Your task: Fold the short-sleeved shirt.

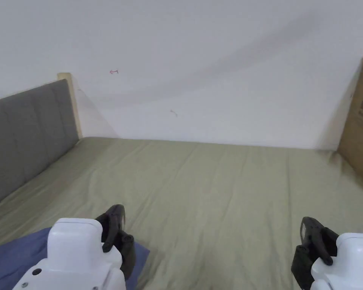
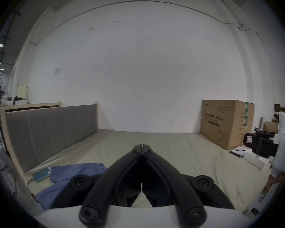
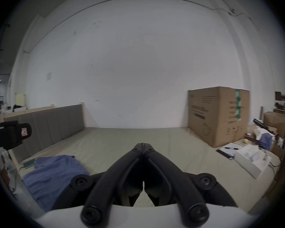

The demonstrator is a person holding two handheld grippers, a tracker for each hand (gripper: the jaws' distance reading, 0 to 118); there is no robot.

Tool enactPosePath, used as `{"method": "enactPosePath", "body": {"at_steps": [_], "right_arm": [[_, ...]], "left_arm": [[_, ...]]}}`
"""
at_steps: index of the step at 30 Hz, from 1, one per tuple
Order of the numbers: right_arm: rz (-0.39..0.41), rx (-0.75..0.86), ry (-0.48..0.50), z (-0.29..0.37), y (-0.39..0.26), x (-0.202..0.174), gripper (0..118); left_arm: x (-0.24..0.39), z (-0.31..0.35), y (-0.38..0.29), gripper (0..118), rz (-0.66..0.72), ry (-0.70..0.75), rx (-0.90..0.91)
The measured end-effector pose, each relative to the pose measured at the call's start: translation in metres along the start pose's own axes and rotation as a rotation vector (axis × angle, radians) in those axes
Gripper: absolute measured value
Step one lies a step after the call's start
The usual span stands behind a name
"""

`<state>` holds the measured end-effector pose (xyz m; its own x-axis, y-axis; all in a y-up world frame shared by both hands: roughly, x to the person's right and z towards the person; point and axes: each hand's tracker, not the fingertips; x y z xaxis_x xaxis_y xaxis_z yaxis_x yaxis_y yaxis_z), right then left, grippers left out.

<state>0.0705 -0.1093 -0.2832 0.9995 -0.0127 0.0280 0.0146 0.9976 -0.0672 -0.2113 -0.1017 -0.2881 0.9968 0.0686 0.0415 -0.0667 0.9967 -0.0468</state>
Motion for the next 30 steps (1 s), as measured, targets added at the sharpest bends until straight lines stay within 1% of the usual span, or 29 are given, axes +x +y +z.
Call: {"method": "enactPosePath", "body": {"at_steps": [1, 4, 6, 7, 8, 11, 15, 19, 20, 21, 22, 23, 24, 26, 28, 30], "right_arm": [[0.000, -0.004, 0.035, -0.004, 0.001, -0.008, 0], [0.006, -0.011, 0.158, -0.015, 0.002, -0.042, 0], [-0.019, -0.031, 0.265, -0.021, 0.001, -0.065, 0], [-0.023, -0.042, 0.300, -0.023, 0.000, -0.075, 0], [-0.006, -0.047, 0.328, -0.023, -0.001, -0.086, 0], [0.059, -0.055, 0.386, -0.024, -0.006, -0.110, 0], [0.061, -0.092, 0.417, -0.027, -0.013, -0.123, 0], [0.058, -0.147, 0.424, -0.035, -0.022, -0.123, 0], [0.059, -0.161, 0.418, -0.038, -0.025, -0.122, 0], [0.057, -0.174, 0.413, -0.040, -0.028, -0.121, 0], [0.055, -0.187, 0.410, -0.042, -0.031, -0.120, 0], [0.052, -0.205, 0.405, -0.046, -0.034, -0.119, 0], [0.046, -0.219, 0.400, -0.049, -0.037, -0.118, 0], [0.041, -0.255, 0.386, -0.055, -0.043, -0.118, 0], [0.046, -0.285, 0.372, -0.063, -0.051, -0.116, 0], [0.051, -0.326, 0.357, -0.073, -0.058, -0.115, 0]], "left_arm": [[-0.008, 0.003, 0.001, 0, -0.004, 0.014, -0.009], [-0.037, 0.017, 0.003, 0, -0.031, 0.135, -0.026], [-0.056, 0.028, 0.004, 0, -0.025, 0.204, -0.029], [-0.064, 0.033, 0.005, 0, -0.015, 0.228, -0.032], [-0.072, 0.037, 0.005, 0, -0.006, 0.258, -0.034], [-0.087, 0.044, 0.004, 0, -0.011, 0.308, -0.054], [-0.098, 0.035, -0.008, 0, -0.008, 0.309, -0.116], [-0.108, 0.003, -0.028, 0, -0.005, 0.290, -0.270], [-0.112, -0.005, -0.038, 6, 0.002, 0.282, -0.287], [-0.118, -0.019, -0.046, 24, 0.025, 0.274, -0.328], [-0.124, -0.032, -0.054, 69, 0.053, 0.249, -0.366], [-0.131, -0.049, -0.063, 101, 0.086, 0.233, -0.440], [-0.135, -0.064, -0.074, 114, 0.103, 0.210, -0.521], [-0.140, -0.087, -0.094, 115, 0.137, 0.150, -0.567], [-0.137, -0.109, -0.108, 115, 0.132, 0.132, -0.606], [-0.134, -0.138, -0.125, 115, 0.114, 0.122, -0.688]]}}
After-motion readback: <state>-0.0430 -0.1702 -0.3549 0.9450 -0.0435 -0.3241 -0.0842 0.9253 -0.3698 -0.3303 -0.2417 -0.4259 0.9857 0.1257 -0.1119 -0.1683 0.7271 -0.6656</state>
